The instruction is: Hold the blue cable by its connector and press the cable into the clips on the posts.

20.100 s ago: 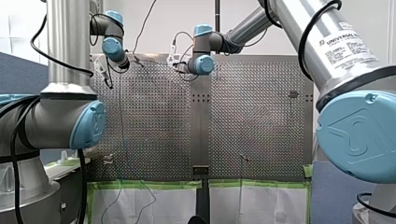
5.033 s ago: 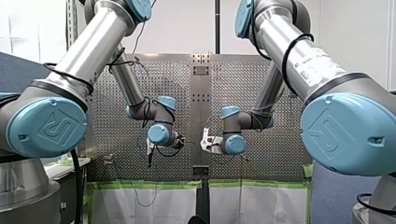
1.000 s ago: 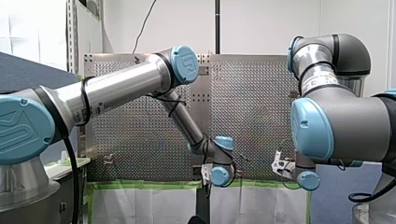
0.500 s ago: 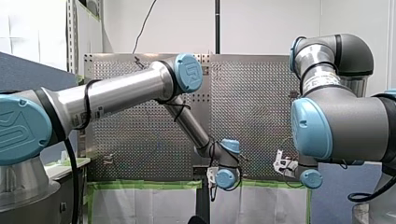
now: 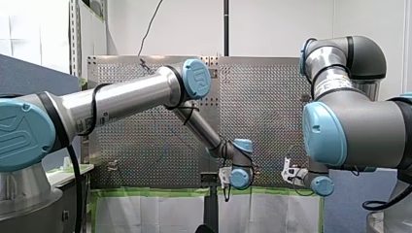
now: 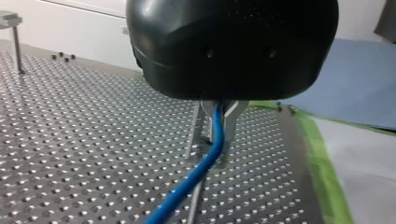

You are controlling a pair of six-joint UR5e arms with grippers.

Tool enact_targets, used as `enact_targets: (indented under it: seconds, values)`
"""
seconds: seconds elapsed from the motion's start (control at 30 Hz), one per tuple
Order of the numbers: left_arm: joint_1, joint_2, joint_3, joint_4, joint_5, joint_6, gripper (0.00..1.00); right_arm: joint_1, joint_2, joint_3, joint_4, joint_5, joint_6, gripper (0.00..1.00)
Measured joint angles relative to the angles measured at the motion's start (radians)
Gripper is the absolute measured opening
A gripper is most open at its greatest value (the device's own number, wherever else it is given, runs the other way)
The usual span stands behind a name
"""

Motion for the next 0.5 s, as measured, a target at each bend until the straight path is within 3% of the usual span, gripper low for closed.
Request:
enact_targets:
  seconds: [0.27,0.5]
  values:
    - [0.011,0.000,0.049,-0.024,-0.016,-0.001,0.00,-0.004,0.000,0.000,0.000,0.003,0.003,0.00]
    - [0.019,0.000,0.033,-0.026,-0.020,0.001,0.00,-0.007,0.003,-0.001,-0.008,0.005,0.013,0.00]
